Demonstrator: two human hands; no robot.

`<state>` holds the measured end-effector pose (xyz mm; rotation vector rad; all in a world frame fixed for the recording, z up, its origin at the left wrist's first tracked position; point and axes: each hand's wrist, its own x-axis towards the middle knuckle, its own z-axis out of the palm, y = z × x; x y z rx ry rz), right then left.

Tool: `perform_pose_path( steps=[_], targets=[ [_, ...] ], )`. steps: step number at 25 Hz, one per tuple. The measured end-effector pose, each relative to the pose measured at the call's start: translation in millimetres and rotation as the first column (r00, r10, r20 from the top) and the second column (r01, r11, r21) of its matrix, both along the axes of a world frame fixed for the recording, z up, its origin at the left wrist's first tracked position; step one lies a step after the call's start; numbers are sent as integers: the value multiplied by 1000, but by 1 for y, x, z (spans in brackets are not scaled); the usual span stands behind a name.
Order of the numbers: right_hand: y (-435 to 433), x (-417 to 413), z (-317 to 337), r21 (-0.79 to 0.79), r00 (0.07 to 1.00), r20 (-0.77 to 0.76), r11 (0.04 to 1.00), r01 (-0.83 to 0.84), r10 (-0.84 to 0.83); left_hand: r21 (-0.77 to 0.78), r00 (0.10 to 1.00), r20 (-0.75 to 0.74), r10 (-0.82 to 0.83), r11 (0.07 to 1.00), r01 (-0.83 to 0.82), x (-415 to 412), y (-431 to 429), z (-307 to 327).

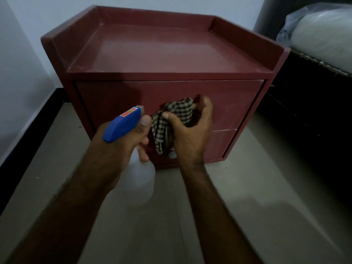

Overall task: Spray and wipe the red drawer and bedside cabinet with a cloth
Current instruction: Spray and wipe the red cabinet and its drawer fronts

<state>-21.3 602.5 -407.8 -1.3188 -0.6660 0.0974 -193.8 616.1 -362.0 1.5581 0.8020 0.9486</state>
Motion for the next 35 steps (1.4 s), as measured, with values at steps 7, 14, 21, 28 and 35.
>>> perform_pose_path(
  steps=[7,14,21,28,35],
  targets=[
    [-15,28,-2,-33,992,106,998,-59,63,0,1000,-8,15,1000,-15,-1,6,2],
    [-10,6,7,-21,992,126,999,31,-29,14,1000,-23,6,1000,-6,0,-1,-6],
    [-11,38,10,-82,773,629,996,-33,78,-4,1000,5,24,1000,-24,10,11,-7],
    [8,-17,4,425,649,-695,905,23,310,-62,998,19,67,996,-66,5,18,-13],
    [-9,14,21,-84,967,250,996,-37,57,-70,996,58,70,995,-66,-4,27,-19]
  ],
)
